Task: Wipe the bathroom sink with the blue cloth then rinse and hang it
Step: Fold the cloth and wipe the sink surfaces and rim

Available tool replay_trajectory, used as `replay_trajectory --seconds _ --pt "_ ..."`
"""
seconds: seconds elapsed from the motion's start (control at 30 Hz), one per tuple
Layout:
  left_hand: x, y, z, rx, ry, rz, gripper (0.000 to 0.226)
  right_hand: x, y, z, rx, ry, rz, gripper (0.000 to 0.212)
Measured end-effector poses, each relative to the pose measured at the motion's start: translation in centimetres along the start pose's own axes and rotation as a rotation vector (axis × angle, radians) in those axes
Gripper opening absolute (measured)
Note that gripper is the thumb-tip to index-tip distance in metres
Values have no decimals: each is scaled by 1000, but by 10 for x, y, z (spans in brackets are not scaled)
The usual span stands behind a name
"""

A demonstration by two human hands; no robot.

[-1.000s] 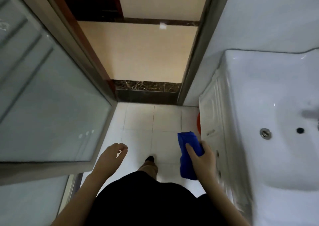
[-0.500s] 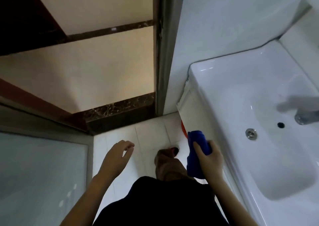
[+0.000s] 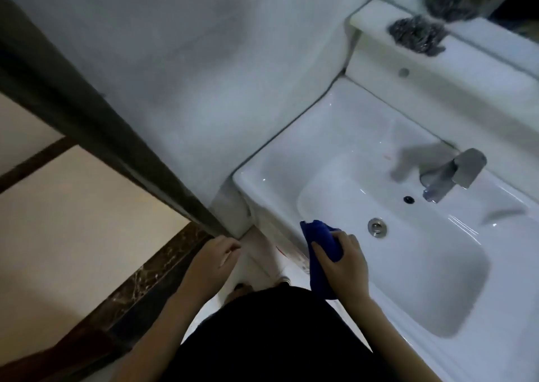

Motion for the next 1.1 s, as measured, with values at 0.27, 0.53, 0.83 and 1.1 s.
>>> replay_trajectory --seconds 0.27,0.53,0.83,1.1 --pt "-71 -35 128 241 -354 156 38 -46 30 13 -343 -343 135 19" --pt "-169 -71 290 180 -588 291 48 -57 62 105 -663 -419 371 14" --pt "-151 -116 374 31 -682 602 51 -73 75 229 -589 -222 -98 37" --pt "-144 -123 383 43 -688 585 52 -131 84 307 -699 -665 -187 31"
Point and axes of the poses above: each hand's wrist, its own z-axis towards the middle knuckle, its own y-axis out of the back of the hand, x = y × z, the point moved 8 cm from there along z, towards the middle knuckle, and after that the axes turned 2 degrees about y, right-handed, at the moved point
